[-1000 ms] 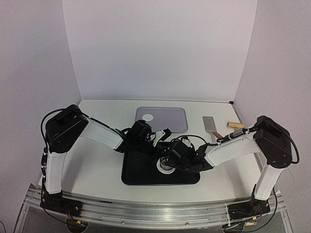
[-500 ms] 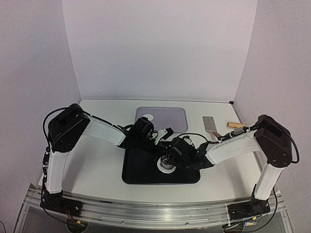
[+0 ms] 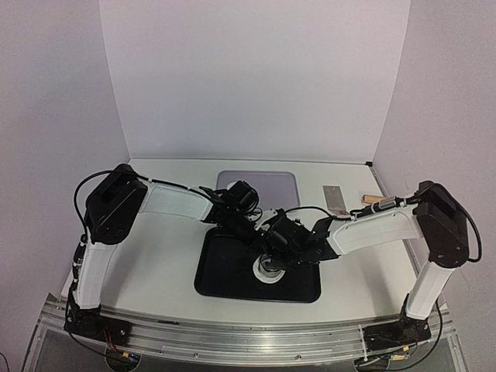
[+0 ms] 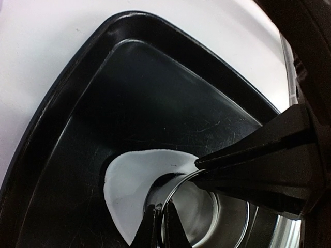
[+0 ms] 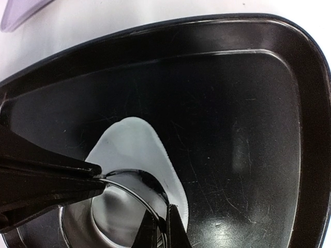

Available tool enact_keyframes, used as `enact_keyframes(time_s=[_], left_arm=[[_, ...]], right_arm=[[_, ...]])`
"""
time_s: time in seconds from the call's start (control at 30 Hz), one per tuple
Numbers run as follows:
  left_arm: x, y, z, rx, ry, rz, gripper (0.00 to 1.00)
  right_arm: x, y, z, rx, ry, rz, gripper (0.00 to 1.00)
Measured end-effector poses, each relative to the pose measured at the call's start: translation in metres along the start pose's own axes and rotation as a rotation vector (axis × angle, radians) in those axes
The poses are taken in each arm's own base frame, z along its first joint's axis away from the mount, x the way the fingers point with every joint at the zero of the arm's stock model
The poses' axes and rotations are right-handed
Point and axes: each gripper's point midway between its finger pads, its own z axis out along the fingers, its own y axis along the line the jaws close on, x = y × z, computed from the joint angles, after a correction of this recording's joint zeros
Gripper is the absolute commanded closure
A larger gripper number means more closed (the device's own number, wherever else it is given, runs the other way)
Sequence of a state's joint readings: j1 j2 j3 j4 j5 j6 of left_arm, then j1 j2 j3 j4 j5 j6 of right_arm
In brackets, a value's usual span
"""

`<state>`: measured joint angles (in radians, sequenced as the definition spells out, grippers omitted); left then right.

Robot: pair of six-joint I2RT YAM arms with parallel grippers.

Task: Roll out the dumpling wrappers from the dough

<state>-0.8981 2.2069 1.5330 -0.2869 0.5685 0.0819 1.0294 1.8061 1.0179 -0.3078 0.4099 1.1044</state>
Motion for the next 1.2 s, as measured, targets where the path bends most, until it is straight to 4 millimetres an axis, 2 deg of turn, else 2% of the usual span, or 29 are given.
enact_keyframes(time_s=[0.17, 0.47, 0.7, 0.83, 0.9, 1.0, 1.03, 1.13, 1.2], left_arm=[[0.005, -0.005, -0.004, 0.010, 0.052, -0.008, 1.00], [0.000, -0.013, -0.020, 0.009, 0.065, 0.002, 1.00], [-0.025, -0.016, -0.056, -0.009, 0.031, 0.011, 1.00], [-0.033, -0.015, -0.090, -0.035, 0.012, 0.013, 1.00], [-0.033, -0.012, -0.110, -0.060, 0.004, 0.005, 1.00], [-0.018, 0.001, -0.143, -0.101, 0.007, -0.040, 1.00], [-0.010, 0.007, -0.155, -0.119, 0.012, -0.061, 1.00], [0.014, 0.033, -0.181, -0.187, 0.013, -0.124, 1.00], [0.037, 0.052, -0.199, -0.237, 0.021, -0.181, 1.00]], right_arm=[[0.003, 0.003, -0.005, 0.006, 0.017, -0.043, 1.00], [-0.007, 0.013, -0.022, 0.008, 0.016, -0.117, 1.00], [-0.032, 0.034, -0.049, -0.013, -0.042, -0.179, 1.00], [-0.047, 0.060, -0.066, -0.061, -0.067, -0.232, 1.00], [-0.053, 0.079, -0.072, -0.091, -0.074, -0.261, 0.98], [-0.055, 0.117, -0.072, -0.162, -0.068, -0.305, 0.82], [-0.054, 0.132, -0.070, -0.192, -0.059, -0.322, 0.73], [-0.042, 0.172, -0.069, -0.289, -0.018, -0.381, 0.57], [-0.032, 0.197, -0.071, -0.350, 0.006, -0.414, 0.50]])
